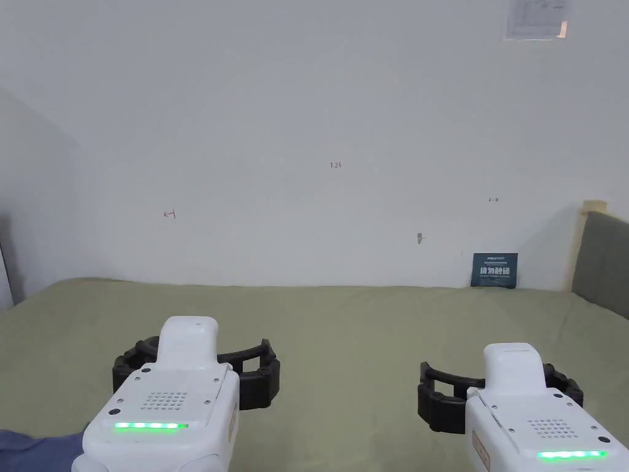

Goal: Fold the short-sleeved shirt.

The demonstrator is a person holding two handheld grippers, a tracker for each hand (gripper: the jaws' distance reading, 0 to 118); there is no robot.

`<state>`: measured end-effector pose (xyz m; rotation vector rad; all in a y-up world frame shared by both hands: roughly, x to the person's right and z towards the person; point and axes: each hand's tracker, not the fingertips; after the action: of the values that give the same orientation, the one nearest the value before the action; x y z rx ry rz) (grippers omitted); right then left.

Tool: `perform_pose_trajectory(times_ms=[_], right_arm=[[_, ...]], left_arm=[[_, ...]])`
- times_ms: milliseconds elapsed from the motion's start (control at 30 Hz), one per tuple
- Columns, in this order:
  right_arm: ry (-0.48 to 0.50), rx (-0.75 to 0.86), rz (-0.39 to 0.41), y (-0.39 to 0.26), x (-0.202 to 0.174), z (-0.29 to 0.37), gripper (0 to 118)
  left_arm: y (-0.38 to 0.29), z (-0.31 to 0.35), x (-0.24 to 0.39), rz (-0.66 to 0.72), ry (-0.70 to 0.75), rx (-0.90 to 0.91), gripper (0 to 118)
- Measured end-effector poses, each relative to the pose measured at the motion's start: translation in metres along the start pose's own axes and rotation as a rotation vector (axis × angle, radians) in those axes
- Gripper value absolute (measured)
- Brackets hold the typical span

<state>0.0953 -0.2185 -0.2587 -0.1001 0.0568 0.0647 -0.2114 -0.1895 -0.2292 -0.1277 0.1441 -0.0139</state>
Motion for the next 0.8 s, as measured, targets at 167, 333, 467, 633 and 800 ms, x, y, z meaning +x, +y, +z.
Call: perform_pose_trajectory(times_ms=[167, 333, 467, 633, 800], right_arm=[[0.002, 0.009, 0.072, 0.007, -0.007, -0.003, 118], [-0.042, 0.099, 0.641, 0.018, -0.049, -0.004, 118], [-0.077, 0.274, 1.284, -0.004, -0.092, 0.000, 118], [0.012, 0.336, 1.446, -0.019, -0.102, 0.000, 118], [0.086, 0.027, 0.467, 0.024, -0.053, -0.010, 118]], left_arm=[[-0.001, -0.002, -0.013, 0.138, -0.023, -0.029, 118], [-0.027, -0.020, -0.068, 0.793, -0.193, -0.182, 118], [-0.097, -0.035, -0.107, 1.429, -0.390, -0.286, 118], [-0.128, -0.037, -0.108, 1.467, -0.403, -0.324, 118], [-0.054, -0.025, -0.076, 0.826, -0.220, -0.232, 118]])
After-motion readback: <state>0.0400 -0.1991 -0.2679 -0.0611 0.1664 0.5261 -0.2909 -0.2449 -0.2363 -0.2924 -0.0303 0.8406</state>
